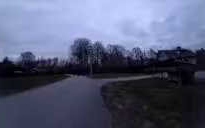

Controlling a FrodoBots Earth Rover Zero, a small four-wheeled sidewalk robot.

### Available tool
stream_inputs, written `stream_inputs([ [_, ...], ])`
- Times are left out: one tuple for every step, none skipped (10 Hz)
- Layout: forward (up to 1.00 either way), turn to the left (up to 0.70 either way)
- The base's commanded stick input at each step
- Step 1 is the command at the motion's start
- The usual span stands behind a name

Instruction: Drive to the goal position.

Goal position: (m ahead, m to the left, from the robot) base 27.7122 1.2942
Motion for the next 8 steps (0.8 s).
stream_inputs([
  [0.7,0.0],
  [0.7,0.0],
  [0.7,0.0],
  [0.7,0.0],
  [0.7,0.0],
  [0.7,0.0],
  [0.7,0.0],
  [0.7,0.0],
])
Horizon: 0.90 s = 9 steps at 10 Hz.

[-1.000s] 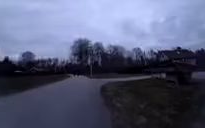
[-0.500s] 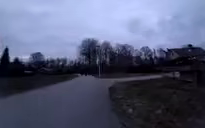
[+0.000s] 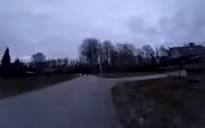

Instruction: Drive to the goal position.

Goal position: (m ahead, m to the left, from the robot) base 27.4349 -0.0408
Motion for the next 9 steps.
stream_inputs([
  [0.7,0.0],
  [0.7,0.0],
  [0.7,0.0],
  [0.7,0.0],
  [0.7,0.0],
  [0.7,0.0],
  [0.7,0.0],
  [0.7,0.0],
  [0.7,0.0],
])
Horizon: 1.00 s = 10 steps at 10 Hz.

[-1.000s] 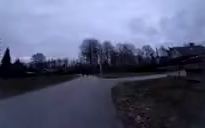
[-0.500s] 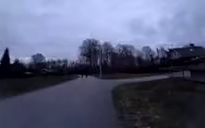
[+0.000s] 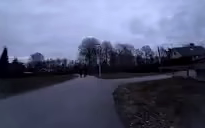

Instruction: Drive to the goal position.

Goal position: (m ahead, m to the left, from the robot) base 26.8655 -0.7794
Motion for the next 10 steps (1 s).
stream_inputs([
  [0.7,0.0],
  [0.7,0.0],
  [0.7,0.0],
  [0.7,0.0],
  [0.7,0.0],
  [0.7,0.0],
  [0.7,0.0],
  [0.7,0.0],
  [0.7,0.0],
  [0.7,0.0],
])
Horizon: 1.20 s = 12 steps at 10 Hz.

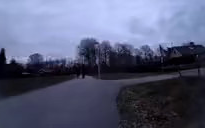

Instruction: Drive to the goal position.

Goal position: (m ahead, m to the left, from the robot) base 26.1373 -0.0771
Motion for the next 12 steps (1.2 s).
stream_inputs([
  [0.7,0.0],
  [0.7,0.0],
  [0.7,0.0],
  [0.7,0.0],
  [0.7,0.0],
  [0.7,0.0],
  [0.7,0.0],
  [0.7,0.0],
  [0.7,0.0],
  [0.7,0.0],
  [0.7,0.0],
  [0.7,0.0],
])
